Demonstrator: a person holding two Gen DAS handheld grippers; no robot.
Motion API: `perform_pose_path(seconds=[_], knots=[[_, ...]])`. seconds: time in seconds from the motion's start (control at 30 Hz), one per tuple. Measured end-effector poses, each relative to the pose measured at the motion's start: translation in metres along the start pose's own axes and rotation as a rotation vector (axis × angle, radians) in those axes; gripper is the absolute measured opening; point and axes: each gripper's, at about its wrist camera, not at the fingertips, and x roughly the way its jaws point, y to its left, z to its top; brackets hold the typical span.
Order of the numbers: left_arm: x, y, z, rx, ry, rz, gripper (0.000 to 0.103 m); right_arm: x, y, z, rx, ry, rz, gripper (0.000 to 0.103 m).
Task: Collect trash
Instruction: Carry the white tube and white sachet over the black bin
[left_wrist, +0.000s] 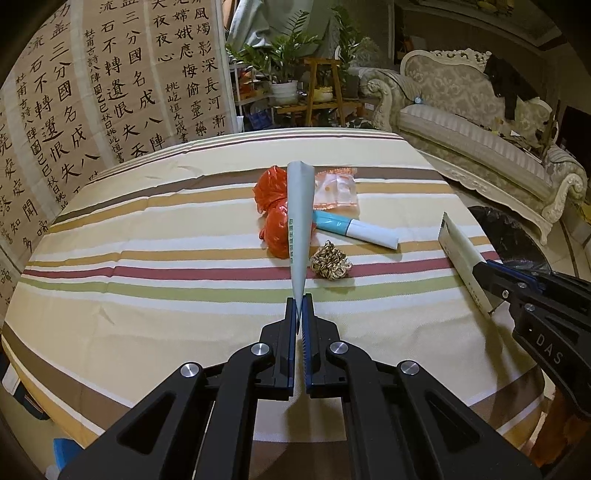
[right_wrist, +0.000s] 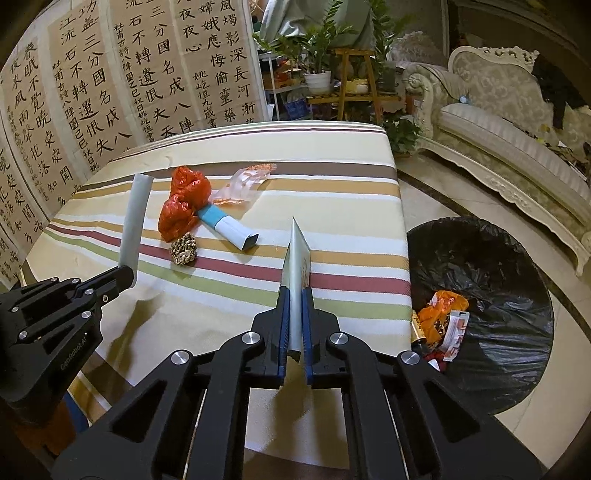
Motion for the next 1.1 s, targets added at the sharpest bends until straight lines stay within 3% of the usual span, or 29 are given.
perform_pose_path(seconds=[0.37, 0.63, 1.1], knots=[[-0.009, -0.018, 0.005, 0.009, -0.027, -0.043, 0.004, -0.012, -0.01, 0.003, 0.017, -0.032, -0.012, 0.006], [-0.011, -0.048, 0.011, 0.038, -0.046, -0.098, 0.004, -0.023, -0.033, 0.001, 0.049, -0.054, -0.068, 0.006], [-0.004, -0.126, 0.02, 0.147, -0.048, -0.193, 0.004, -0.044, -0.108, -0.014, 0.166, -0.086, -0.211, 0.006]])
